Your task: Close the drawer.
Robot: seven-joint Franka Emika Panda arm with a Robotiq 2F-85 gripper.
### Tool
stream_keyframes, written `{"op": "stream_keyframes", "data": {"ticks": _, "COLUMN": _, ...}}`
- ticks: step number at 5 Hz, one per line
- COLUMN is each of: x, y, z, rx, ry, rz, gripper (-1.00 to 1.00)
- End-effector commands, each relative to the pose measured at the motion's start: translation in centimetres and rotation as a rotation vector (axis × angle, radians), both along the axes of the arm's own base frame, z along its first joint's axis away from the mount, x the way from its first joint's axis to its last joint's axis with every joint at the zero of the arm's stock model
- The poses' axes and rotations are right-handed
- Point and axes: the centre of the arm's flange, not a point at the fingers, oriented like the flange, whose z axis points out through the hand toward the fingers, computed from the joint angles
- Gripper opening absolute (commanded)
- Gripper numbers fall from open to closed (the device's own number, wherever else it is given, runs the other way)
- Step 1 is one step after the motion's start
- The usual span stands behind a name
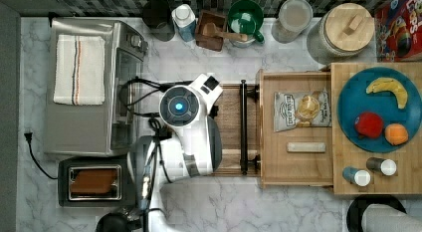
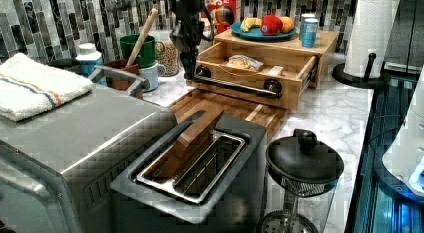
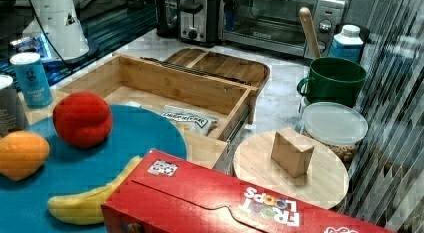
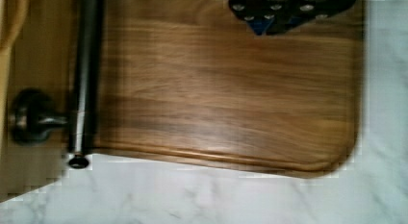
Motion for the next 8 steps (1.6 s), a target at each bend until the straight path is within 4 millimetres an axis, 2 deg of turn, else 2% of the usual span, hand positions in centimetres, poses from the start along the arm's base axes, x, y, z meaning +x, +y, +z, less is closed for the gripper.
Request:
{"op": "stream_keyframes", "data": {"ticks": 1, "x": 0.1, "y": -6.5, "z": -7.4, "rx": -0.026, "ry": 0.080, "rz": -0.072, "gripper": -1.00}}
{"op": "stream_keyframes", "data": {"ticks": 2, "x": -0.6, "y": -7.4, "z": -7.8, "rx": -0.047, "ry": 0.058, "rz": -0.078, "gripper": -1.00}}
{"op": "stream_keyframes", "data": {"ticks": 4, "x": -1.0, "y": -11.5, "z": -4.7, "rx": -0.080, "ry": 0.088, "rz": -0.056, "gripper": -1.00}}
{"op": "stream_keyframes", "data": {"ticks": 5, "x": -0.9, "y": -14.1, "z": -4.0, "rx": -0.107, "ry": -0.012, "rz": -0.031, "gripper": -1.00}}
{"op": "stream_keyframes", "data": {"ticks": 8, "x": 0.1, "y": -24.5, "z": -5.3, "rx": -0.091, "ry": -0.027, "rz": 0.045, "gripper": -1.00}}
